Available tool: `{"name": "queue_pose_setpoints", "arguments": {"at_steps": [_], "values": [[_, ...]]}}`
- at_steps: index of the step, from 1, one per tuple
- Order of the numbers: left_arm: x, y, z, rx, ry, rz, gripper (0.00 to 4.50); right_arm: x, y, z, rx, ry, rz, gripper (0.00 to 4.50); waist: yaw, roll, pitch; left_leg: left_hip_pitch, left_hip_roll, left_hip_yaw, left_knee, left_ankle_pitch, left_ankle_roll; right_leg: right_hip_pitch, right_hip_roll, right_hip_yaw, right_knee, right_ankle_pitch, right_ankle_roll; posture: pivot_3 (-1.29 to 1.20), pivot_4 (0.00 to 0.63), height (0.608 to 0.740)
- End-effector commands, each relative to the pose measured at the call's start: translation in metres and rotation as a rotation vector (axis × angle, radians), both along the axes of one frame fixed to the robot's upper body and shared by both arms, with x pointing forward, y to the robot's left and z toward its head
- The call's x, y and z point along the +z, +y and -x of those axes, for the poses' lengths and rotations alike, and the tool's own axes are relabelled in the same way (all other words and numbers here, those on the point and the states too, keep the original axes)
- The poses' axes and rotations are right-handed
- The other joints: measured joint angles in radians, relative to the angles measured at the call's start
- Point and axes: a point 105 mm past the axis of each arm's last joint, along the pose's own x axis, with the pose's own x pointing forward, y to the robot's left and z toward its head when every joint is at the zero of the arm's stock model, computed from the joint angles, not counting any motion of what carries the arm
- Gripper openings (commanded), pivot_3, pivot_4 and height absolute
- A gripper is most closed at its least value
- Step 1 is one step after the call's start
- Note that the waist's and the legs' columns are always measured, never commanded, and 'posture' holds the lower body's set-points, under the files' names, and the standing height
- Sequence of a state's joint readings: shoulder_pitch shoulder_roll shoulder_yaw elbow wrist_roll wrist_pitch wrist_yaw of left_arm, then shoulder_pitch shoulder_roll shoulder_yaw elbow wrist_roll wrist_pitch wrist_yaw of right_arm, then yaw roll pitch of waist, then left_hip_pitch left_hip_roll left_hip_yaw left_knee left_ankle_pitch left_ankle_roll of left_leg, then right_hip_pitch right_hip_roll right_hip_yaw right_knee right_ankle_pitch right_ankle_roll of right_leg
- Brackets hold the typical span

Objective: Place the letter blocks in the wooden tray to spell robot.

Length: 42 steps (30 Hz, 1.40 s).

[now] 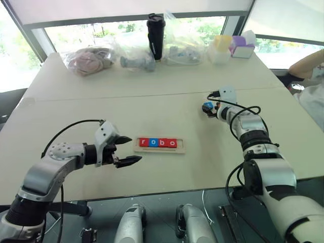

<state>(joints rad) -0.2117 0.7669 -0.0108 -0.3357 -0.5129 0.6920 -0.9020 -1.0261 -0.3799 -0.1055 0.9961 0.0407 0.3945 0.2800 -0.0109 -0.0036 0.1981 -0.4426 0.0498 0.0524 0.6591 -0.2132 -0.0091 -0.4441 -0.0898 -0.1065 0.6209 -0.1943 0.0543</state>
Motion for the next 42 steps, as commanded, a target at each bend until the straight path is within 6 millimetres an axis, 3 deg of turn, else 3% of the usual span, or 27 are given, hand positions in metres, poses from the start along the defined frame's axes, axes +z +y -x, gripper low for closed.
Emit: {"name": "queue_pose_setpoints", "arguments": {"at_steps": [1, 4, 8, 12, 16, 19, 21, 27, 33, 35, 36, 37, 40, 42], "values": [[0.014, 0.001, 0.000, 0.001, -0.059, 0.002, 4.50, 0.004, -0.005, -0.002, -0.037, -0.021, -0.013, 4.24, -0.001, 0.000, 0.000, 0.000, 0.000, 0.000, 0.000, 0.000, 0.000, 0.000, 0.000, 0.000, 0.000, 0.000, 0.000, 0.00, 0.150, 0.740], [0.013, 0.001, 0.000, 0.001, -0.058, 0.002, 4.50, 0.001, 0.000, -0.003, -0.031, -0.019, -0.032, 3.20, -0.003, 0.000, 0.000, 0.000, 0.000, 0.000, 0.000, 0.000, 0.000, 0.000, 0.000, 0.000, 0.000, 0.000, 0.000, 0.00, 0.150, 0.740], [0.013, -0.001, -0.001, -0.003, -0.058, 0.003, 4.50, -0.001, 0.014, -0.003, 0.023, -0.012, -0.011, 1.20, -0.003, 0.000, 0.000, 0.000, 0.000, 0.000, 0.000, 0.000, 0.000, 0.000, 0.000, 0.000, 0.001, 0.000, 0.000, 0.00, 0.150, 0.740], [0.012, -0.002, -0.001, -0.007, -0.059, 0.004, 4.50, -0.003, 0.013, -0.002, 0.031, -0.013, 0.016, 1.17, -0.005, 0.000, 0.000, 0.001, 0.000, 0.000, 0.000, 0.000, 0.000, 0.000, 0.000, 0.000, 0.001, -0.001, 0.000, 0.00, 0.150, 0.740], [0.012, 0.000, 0.001, -0.006, -0.057, 0.000, 4.50, 0.024, 0.002, 0.005, 0.041, -0.077, 0.055, 1.17, -0.001, 0.000, 0.000, 0.001, 0.000, -0.001, 0.000, 0.000, 0.000, 0.000, 0.000, 0.001, 0.002, -0.001, 0.000, 0.00, 0.150, 0.740], [0.012, 0.001, 0.003, -0.006, -0.053, -0.001, 4.50, 0.048, -0.007, 0.035, 0.027, -0.100, 0.028, 1.17, 0.008, 0.001, 0.001, -0.001, 0.000, -0.001, 0.000, 0.000, 0.000, -0.001, 0.000, 0.000, 0.003, -0.001, 0.002, 0.00, 0.150, 0.740], [0.012, 0.001, 0.003, -0.008, -0.050, 0.003, 4.50, 0.050, -0.009, 0.058, 0.002, -0.076, -0.001, 1.17, 0.012, 0.001, 0.001, -0.001, 0.000, -0.001, -0.001, 0.000, 0.000, -0.002, -0.001, 0.001, 0.003, -0.001, 0.002, 0.00, 0.150, 0.740], [0.014, -0.001, -0.004, -0.037, -0.050, -0.004, 4.50, 0.014, 0.006, 0.122, -0.207, 0.116, -0.185, 1.17, 0.017, 0.002, 0.000, 0.001, 0.002, -0.002, -0.002, 0.000, 0.000, -0.003, 0.002, 0.000, 0.004, -0.004, 0.000, 0.00, 0.150, 0.740], [0.014, -0.005, -0.005, -0.063, -0.042, 0.000, 4.50, -0.009, 0.027, 0.150, -0.312, 0.202, -0.262, 1.17, 0.018, 0.003, 0.000, -0.001, 0.002, -0.002, -0.002, 0.000, -0.001, -0.007, 0.002, 0.001, 0.005, -0.003, -0.003, 0.00, 0.150, 0.740], [0.014, -0.005, -0.005, -0.067, -0.043, -0.004, 4.50, -0.013, 0.033, 0.154, -0.307, 0.210, -0.278, 2.24, 0.020, 0.003, 0.000, -0.002, 0.002, -0.001, -0.003, 0.000, -0.001, -0.007, 0.002, 0.001, 0.003, -0.003, -0.003, 0.00, 0.150, 0.740], [0.015, -0.004, -0.006, -0.067, -0.044, -0.005, 4.50, -0.013, 0.035, 0.154, -0.298, 0.210, -0.285, 2.39, 0.020, 0.004, 0.000, -0.002, 0.002, -0.001, -0.003, 0.000, -0.001, -0.007, 0.002, 0.001, 0.003, -0.003, -0.003, 0.00, 0.150, 0.740], [0.015, -0.004, -0.007, -0.068, -0.044, -0.007, 4.50, -0.012, 0.036, 0.154, -0.286, 0.206, -0.282, 2.99, 0.019, 0.003, 0.000, -0.002, 0.002, -0.001, -0.003, 0.000, -0.001, -0.007, 0.002, 0.001, 0.001, -0.003, -0.003, 0.00, 0.150, 0.740], [0.016, -0.003, -0.008, -0.068, -0.046, -0.010, 4.50, 0.003, 0.031, 0.150, -0.192, 0.146, -0.169, 4.43, 0.020, 0.004, 0.000, -0.002, 0.001, 0.000, -0.005, 0.000, -0.001, -0.007, 0.002, 0.001, -0.001, -0.003, -0.003, 0.00, 0.150, 0.740], [0.015, -0.002, -0.008, -0.066, -0.046, -0.012, 4.50, 0.015, 0.028, 0.150, -0.109, 0.103, -0.084, 4.43, 0.019, 0.003, 0.000, -0.002, 0.001, 0.000, -0.006, 0.000, -0.001, -0.006, 0.001, 0.002, -0.003, -0.003, -0.003, 0.00, 0.150, 0.740]]}}
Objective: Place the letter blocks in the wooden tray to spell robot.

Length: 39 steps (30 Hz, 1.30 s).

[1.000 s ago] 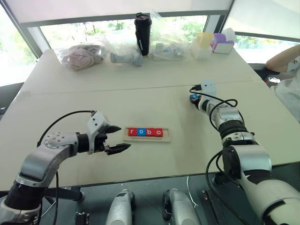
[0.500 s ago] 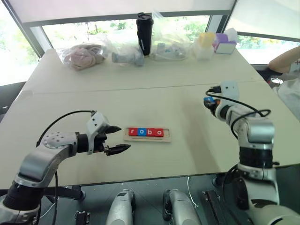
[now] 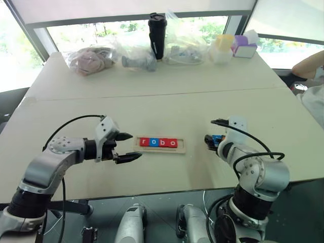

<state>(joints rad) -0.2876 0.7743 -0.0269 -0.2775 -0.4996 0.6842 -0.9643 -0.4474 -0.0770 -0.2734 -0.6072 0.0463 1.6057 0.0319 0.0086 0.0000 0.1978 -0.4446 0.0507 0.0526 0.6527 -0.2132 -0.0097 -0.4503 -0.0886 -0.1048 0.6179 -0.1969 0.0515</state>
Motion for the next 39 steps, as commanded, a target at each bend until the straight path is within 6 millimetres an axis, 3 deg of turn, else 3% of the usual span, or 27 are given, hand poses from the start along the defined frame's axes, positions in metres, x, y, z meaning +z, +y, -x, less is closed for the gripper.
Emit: {"name": "queue_pose_setpoints", "arguments": {"at_steps": [1, 4, 7, 12, 14, 19, 28, 31, 36, 39], "values": [[0.006, -0.001, 0.001, -0.019, -0.036, -0.012, 4.50, 0.030, -0.003, -0.002, 0.166, -0.123, 0.138, 4.43, 0.000, 0.000, 0.000, 0.000, 0.000, 0.000, -0.001, 0.000, 0.000, 0.000, 0.000, 0.000, -0.001, 0.000, 0.000, 0.00, 0.150, 0.740], [0.004, 0.000, 0.001, -0.018, -0.033, -0.021, 4.50, 0.046, -0.011, -0.006, 0.389, -0.181, 0.250, 4.43, -0.001, 0.000, 0.000, 0.000, -0.001, 0.000, -0.003, 0.000, 0.000, 0.000, 0.000, 0.000, -0.004, 0.000, 0.001, 0.00, 0.150, 0.740], [0.003, -0.001, 0.001, -0.026, -0.033, -0.018, 4.50, 0.057, -0.004, 0.001, 0.736, -0.282, 0.304, 4.43, 0.001, -0.001, 0.001, 0.001, -0.001, 0.000, -0.005, 0.000, 0.000, 0.000, 0.001, 0.000, -0.004, -0.001, 0.002, 0.00, 0.150, 0.740], [0.005, -0.008, 0.000, -0.050, -0.048, -0.020, 4.50, 0.017, -0.019, 0.020, 1.091, -0.161, 0.426, 4.43, 0.002, -0.002, 0.001, 0.001, -0.001, -0.001, -0.005, 0.000, 0.000, 0.002, 0.002, 0.000, -0.005, -0.002, 0.003, 0.00, 0.150, 0.740], [0.007, -0.010, 0.000, -0.053, -0.050, -0.007, 4.50, 0.008, -0.028, 0.019, 1.130, -0.139, 0.395, 4.43, 0.001, -0.002, 0.001, 0.001, -0.001, 0.000, -0.003, 0.000, 0.000, 0.002, 0.001, 0.000, -0.005, -0.002, 0.003, 0.00, 0.150, 0.740], [0.007, -0.008, 0.007, -0.057, -0.076, -0.055, 4.50, -0.008, -0.055, -0.009, 1.095, -0.145, 0.406, 4.43, -0.002, -0.003, 0.001, 0.002, -0.001, 0.000, 0.000, 0.000, 0.000, 0.004, 0.001, 0.000, -0.005, -0.001, 0.002, 0.00, 0.150, 0.740], [0.009, -0.005, 0.016, -0.051, -0.073, -0.073, 4.50, -0.021, -0.051, -0.029, 1.121, -0.150, 0.325, 4.43, 0.000, -0.003, 0.001, 0.004, 0.000, 0.000, -0.001, 0.000, 0.000, 0.005, 0.002, 0.000, -0.004, -0.001, 0.002, 0.00, 0.150, 0.740], [0.008, -0.003, 0.017, -0.040, -0.072, -0.074, 4.50, -0.022, -0.050, -0.030, 1.131, -0.146, 0.309, 3.54, 0.001, -0.003, 0.001, 0.005, 0.000, 0.000, 0.000, 0.000, 0.000, 0.007, 0.002, 0.000, -0.003, -0.001, 0.002, 0.00, 0.150, 0.740], [0.008, 0.000, 0.016, -0.029, -0.070, -0.078, 4.50, -0.022, -0.048, -0.026, 1.150, -0.141, 0.279, 1.18, 0.002, -0.003, 0.001, 0.006, 0.000, 0.000, 0.001, 0.000, 0.000, 0.008, 0.002, 0.000, -0.003, -0.001, 0.001, 0.00, 0.150, 0.740], [0.008, 0.002, 0.015, -0.026, -0.071, -0.084, 4.50, -0.007, -0.041, -0.026, 1.157, -0.184, 0.257, 1.17, 0.002, -0.003, 0.001, 0.006, 0.000, 0.000, 0.001, 0.000, 0.000, 0.008, 0.002, 0.000, -0.003, -0.001, 0.001, 0.00, 0.150, 0.740]]}}
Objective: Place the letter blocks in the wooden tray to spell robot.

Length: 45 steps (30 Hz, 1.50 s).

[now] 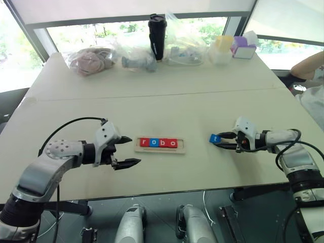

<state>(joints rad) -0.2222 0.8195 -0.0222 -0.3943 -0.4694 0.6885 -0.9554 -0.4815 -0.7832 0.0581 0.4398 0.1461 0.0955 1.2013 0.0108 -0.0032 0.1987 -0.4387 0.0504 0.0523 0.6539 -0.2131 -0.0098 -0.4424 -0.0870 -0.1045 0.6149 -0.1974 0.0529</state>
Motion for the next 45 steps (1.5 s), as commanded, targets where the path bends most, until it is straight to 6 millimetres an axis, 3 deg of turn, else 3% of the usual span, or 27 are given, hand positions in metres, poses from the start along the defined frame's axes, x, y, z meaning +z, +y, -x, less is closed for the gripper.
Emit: {"name": "queue_pose_setpoints", "arguments": {"at_steps": [1, 4, 10, 15, 38, 45], "values": [[0.009, 0.004, -0.001, 0.001, -0.036, -0.003, 4.50, 0.023, 0.012, 0.000, 0.025, -0.032, -0.054, 1.17, 0.000, 0.000, 0.000, 0.000, 0.000, 0.000, 0.000, 0.000, 0.000, 0.000, 0.000, 0.000, 0.000, 0.000, 0.000, 0.00, 0.150, 0.740], [0.009, 0.006, -0.002, 0.000, -0.036, -0.004, 4.50, 0.035, 0.027, 0.004, 0.070, -0.050, -0.072, 1.17, 0.000, 0.000, 0.000, 0.000, 0.000, 0.000, -0.001, 0.000, 0.000, -0.001, 0.000, 0.000, 0.001, 0.000, 0.000, 0.00, 0.150, 0.740], [0.008, 0.004, -0.004, -0.008, -0.034, -0.004, 4.50, 0.039, 0.078, 0.023, 0.263, -0.028, -0.055, 1.17, 0.002, 0.000, 0.000, 0.000, 0.000, 0.000, -0.001, 0.000, 0.000, -0.001, 0.000, 0.000, 0.001, 0.000, 0.000, 0.00, 0.150, 0.740], [0.008, 0.003, -0.004, -0.003, -0.033, 0.002, 4.50, 0.034, 0.098, 0.020, 0.311, -0.016, -0.043, 1.17, 0.003, 0.000, 0.000, -0.001, 0.000, 0.000, 0.000, 0.000, 0.000, -0.001, 0.000, 0.000, 0.001, 0.000, 0.000, 0.00, 0.150, 0.740], [0.000, 0.010, 0.000, 0.049, -0.016, 0.004, 4.50, 0.015, 0.117, 0.001, 0.378, -0.038, 0.103, 1.17, 0.002, 0.000, 0.000, -0.001, 0.000, 0.000, 0.000, 0.000, 0.000, -0.002, 0.000, 0.000, 0.001, 0.000, 0.000, 0.00, 0.150, 0.740], [-0.003, 0.010, 0.000, 0.059, -0.006, 0.010, 4.50, 0.020, 0.124, -0.003, 0.371, -0.049, 0.070, 1.17, 0.001, 0.000, 0.000, -0.001, 0.000, 0.000, 0.000, 0.000, 0.000, -0.001, 0.000, 0.000, 0.002, 0.000, 0.000, 0.00, 0.150, 0.740]]}}
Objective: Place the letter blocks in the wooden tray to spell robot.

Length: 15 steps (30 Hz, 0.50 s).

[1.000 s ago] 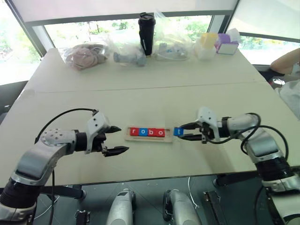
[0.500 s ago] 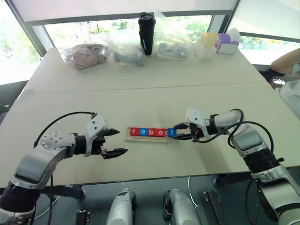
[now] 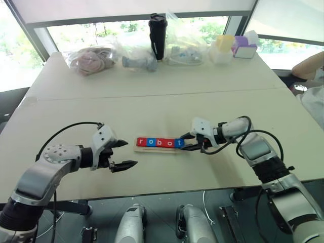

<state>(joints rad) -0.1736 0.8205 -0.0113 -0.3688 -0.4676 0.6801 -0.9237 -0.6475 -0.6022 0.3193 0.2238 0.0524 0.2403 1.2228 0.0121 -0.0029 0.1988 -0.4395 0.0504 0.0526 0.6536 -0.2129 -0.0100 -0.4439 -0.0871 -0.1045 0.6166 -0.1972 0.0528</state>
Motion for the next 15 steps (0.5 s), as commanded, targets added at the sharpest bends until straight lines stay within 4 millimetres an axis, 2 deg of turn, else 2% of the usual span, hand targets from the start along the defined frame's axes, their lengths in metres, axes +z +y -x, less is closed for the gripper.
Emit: {"name": "queue_pose_setpoints", "arguments": {"at_steps": [1, 8, 10, 13, 15], "values": [[0.009, -0.001, 0.000, -0.005, -0.041, 0.010, 4.50, 0.010, 0.003, -0.003, 0.010, -0.033, -0.012, 1.17, 0.001, 0.000, 0.000, 0.000, 0.000, 0.000, 0.000, 0.000, 0.000, 0.000, 0.000, 0.000, 0.000, 0.000, 0.000, 0.00, 0.150, 0.740], [0.008, -0.001, -0.001, -0.001, -0.041, 0.012, 4.50, 0.011, 0.003, -0.003, 0.005, -0.023, -0.020, 1.17, 0.000, 0.000, 0.000, 0.000, 0.000, 0.000, 0.000, 0.000, 0.000, 0.000, 0.000, 0.000, 0.000, 0.000, 0.000, 0.00, 0.150, 0.740], [0.008, -0.001, 0.000, 0.000, -0.040, 0.011, 4.50, 0.015, 0.003, -0.003, 0.003, -0.023, -0.030, 2.24, 0.000, 0.000, 0.000, 0.000, 0.000, 0.000, 0.000, 0.000, 0.000, 0.000, 0.000, 0.000, 0.000, 0.000, 0.000, 0.00, 0.150, 0.740], [0.007, -0.001, 0.000, 0.004, -0.037, 0.011, 4.50, 0.035, 0.006, 0.000, 0.009, -0.018, -0.096, 3.60, 0.000, 0.000, 0.000, 0.000, 0.000, 0.000, 0.000, 0.000, 0.000, 0.000, 0.000, 0.000, 0.000, 0.000, 0.000, 0.00, 0.150, 0.740], [0.007, 0.000, 0.000, 0.004, -0.036, 0.010, 4.50, 0.047, 0.008, -0.001, 0.002, -0.025, -0.140, 3.60, 0.000, 0.000, 0.000, 0.000, 0.000, 0.000, 0.000, 0.000, 0.000, 0.000, 0.000, 0.000, 0.000, 0.000, 0.000, 0.00, 0.150, 0.740]]}}
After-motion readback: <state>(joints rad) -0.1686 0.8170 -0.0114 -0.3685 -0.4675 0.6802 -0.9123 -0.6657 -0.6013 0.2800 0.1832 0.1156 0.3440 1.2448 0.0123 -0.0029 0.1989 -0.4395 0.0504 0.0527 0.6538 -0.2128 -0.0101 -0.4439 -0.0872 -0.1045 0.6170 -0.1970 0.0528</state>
